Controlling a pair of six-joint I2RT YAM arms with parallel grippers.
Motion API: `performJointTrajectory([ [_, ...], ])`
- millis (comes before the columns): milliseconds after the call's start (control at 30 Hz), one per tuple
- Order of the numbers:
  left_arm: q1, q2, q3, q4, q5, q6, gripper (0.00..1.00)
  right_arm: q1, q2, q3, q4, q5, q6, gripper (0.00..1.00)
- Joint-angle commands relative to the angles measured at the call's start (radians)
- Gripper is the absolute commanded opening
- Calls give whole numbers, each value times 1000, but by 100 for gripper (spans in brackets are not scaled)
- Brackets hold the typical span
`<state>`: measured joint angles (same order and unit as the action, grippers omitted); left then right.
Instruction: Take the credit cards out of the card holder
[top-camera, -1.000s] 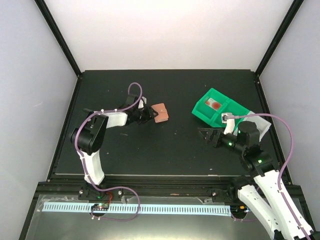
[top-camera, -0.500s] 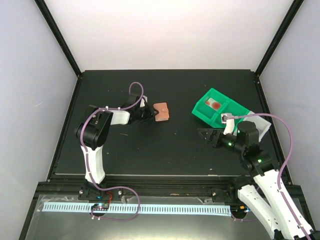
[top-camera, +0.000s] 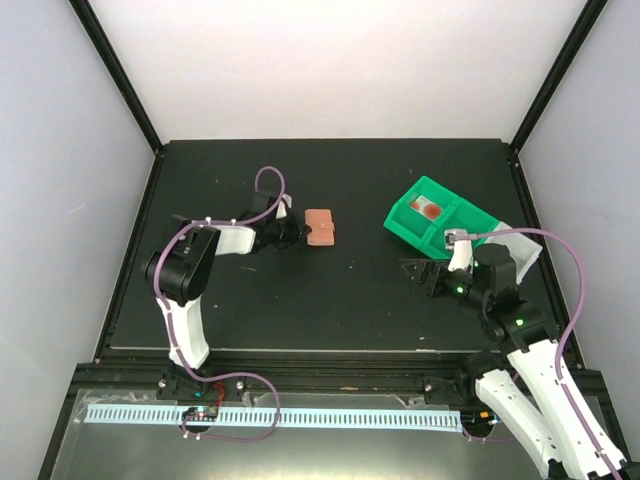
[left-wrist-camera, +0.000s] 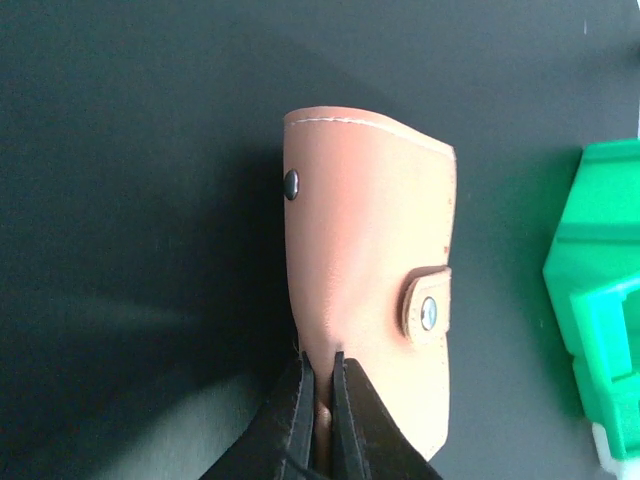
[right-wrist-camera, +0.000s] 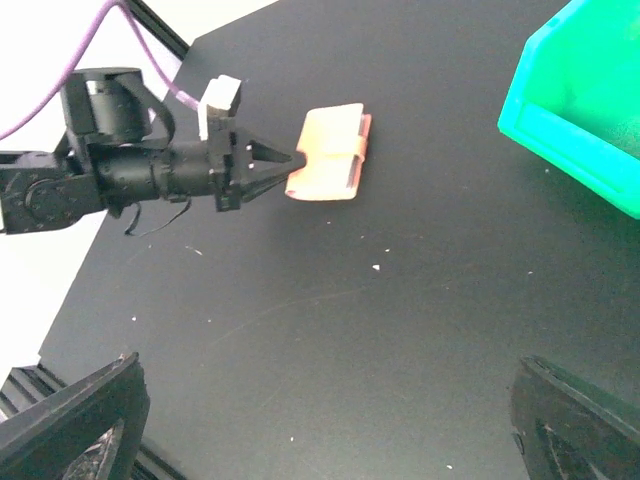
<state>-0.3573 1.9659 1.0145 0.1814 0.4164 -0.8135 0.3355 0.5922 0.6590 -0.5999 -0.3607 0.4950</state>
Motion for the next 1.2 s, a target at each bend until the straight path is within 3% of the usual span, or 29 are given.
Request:
performJointTrajectory([
  [0, 3, -109, -76, 1, 63, 40, 1, 4, -26, -13, -46, 56, -8, 97],
  [333, -21, -334, -358, 7, 125, 94, 1, 7, -32, -94, 19, -4, 82, 81],
  [500, -79, -461, -496, 23, 104, 69, 1, 57, 25, -146, 123, -4, 147, 66],
  [667, -143, -584, -602, 95, 93, 1, 2, 192, 161, -136, 206, 75, 188, 60],
  [1167, -243, -822, -670, -3, -47, -41, 2, 545, 680, 3, 521, 134, 354, 52],
])
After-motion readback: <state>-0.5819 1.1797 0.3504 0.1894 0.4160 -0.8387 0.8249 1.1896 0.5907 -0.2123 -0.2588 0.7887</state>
